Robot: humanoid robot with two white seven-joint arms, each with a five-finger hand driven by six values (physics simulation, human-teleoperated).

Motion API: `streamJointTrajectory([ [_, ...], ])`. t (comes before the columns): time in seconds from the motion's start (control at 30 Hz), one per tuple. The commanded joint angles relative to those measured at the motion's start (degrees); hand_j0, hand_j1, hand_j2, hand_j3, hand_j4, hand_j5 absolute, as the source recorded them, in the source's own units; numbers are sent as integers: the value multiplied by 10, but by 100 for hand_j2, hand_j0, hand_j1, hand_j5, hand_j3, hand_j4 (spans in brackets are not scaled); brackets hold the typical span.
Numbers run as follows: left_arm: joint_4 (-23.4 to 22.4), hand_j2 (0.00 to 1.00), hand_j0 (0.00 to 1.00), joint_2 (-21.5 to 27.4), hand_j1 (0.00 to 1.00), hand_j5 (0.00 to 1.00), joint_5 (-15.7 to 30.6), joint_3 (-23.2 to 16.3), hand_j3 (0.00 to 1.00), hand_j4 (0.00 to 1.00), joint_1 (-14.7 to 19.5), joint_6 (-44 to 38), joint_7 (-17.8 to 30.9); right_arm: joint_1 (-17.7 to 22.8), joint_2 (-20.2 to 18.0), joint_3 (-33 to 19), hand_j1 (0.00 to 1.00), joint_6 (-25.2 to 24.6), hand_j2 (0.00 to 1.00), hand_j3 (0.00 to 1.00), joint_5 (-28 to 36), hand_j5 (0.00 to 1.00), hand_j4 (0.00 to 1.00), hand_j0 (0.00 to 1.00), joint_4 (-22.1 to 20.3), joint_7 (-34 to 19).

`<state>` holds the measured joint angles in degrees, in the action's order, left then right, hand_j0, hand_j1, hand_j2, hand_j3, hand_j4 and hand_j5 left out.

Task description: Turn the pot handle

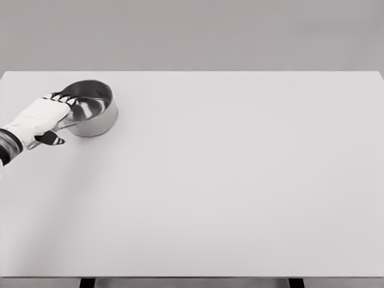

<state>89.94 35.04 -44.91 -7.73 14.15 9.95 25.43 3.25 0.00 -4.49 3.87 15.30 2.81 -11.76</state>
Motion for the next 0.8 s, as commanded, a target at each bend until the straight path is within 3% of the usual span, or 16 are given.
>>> streamJointTrajectory([
  [0.0,-11,100,100,3,100,100,1,3,100,100,1,0,0,0,0,0,100,0,100,100,0,100,100,100,0,0],
  [0.77,-49,100,100,13,100,100,1,33,100,100,6,1,-1,0,0,0,100,0,100,100,0,100,100,100,0,0],
])
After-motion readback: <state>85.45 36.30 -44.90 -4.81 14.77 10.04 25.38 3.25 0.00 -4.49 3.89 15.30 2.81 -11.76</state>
